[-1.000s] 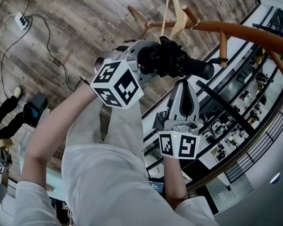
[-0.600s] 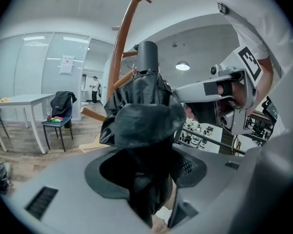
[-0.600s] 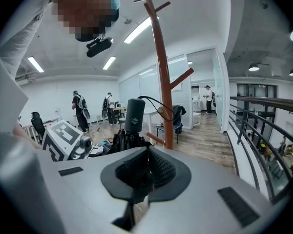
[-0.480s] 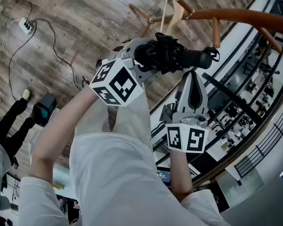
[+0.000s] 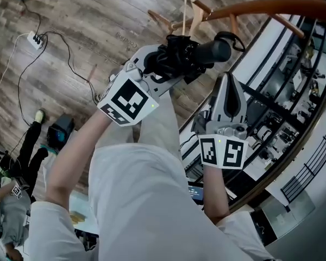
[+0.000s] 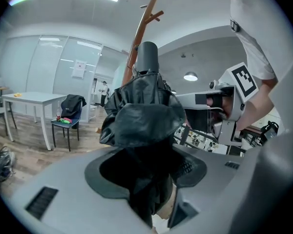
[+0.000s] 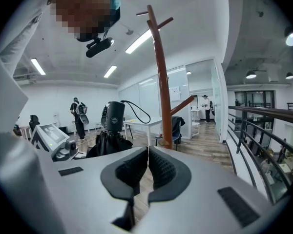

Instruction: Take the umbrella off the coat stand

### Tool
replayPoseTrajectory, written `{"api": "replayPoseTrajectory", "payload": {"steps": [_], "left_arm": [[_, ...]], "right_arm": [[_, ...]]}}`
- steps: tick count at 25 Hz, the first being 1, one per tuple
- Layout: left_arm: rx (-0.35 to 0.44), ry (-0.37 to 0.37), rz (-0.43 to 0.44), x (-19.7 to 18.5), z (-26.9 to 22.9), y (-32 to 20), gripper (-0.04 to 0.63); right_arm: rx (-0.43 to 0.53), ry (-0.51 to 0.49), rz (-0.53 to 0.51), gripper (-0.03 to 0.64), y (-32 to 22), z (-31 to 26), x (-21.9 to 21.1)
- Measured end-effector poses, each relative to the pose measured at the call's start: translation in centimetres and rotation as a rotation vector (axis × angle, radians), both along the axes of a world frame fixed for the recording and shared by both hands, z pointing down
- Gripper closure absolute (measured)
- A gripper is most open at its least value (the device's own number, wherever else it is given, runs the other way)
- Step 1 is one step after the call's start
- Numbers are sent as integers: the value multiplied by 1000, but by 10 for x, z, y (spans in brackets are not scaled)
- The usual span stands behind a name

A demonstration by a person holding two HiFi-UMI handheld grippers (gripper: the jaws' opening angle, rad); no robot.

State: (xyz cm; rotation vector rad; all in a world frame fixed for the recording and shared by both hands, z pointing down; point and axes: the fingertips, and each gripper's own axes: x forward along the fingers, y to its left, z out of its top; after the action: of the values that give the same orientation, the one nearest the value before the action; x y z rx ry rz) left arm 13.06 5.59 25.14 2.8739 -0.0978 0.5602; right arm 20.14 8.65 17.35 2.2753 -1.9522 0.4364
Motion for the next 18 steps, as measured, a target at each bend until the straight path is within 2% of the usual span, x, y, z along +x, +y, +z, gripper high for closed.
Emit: {"api": "replayPoseTrajectory", "payload": {"steps": [9, 15, 18], "left_arm": [[-9, 48, -94, -14, -66, 12, 359], [-10, 75, -163, -26, -91, 11, 359], [-6, 85, -182, -27, -122, 21, 359]], "right_arm": [[66, 31, 12, 583, 14, -58, 6], [94, 49, -5, 583, 21, -77, 1], [105, 36, -16, 583, 32, -104, 4]]}}
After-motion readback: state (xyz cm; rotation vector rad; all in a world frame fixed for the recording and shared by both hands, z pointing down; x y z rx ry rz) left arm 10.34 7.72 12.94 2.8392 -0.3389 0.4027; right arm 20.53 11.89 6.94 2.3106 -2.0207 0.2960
